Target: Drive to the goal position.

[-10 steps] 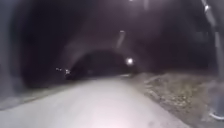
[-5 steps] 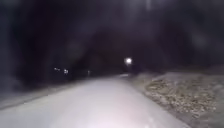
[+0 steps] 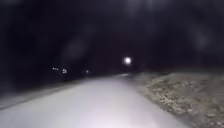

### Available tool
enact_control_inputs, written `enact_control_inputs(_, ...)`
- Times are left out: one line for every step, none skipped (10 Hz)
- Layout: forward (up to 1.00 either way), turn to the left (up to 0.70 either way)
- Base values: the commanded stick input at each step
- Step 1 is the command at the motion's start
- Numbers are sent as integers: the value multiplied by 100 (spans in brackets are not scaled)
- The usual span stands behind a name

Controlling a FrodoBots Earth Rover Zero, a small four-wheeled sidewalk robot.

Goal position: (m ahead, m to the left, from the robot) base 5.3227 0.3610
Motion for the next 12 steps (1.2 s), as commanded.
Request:
enact_control_inputs(100,0)
enact_control_inputs(100,0)
enact_control_inputs(100,0)
enact_control_inputs(100,0)
enact_control_inputs(100,0)
enact_control_inputs(100,0)
enact_control_inputs(100,0)
enact_control_inputs(100,0)
enact_control_inputs(100,0)
enact_control_inputs(100,0)
enact_control_inputs(100,0)
enact_control_inputs(100,0)
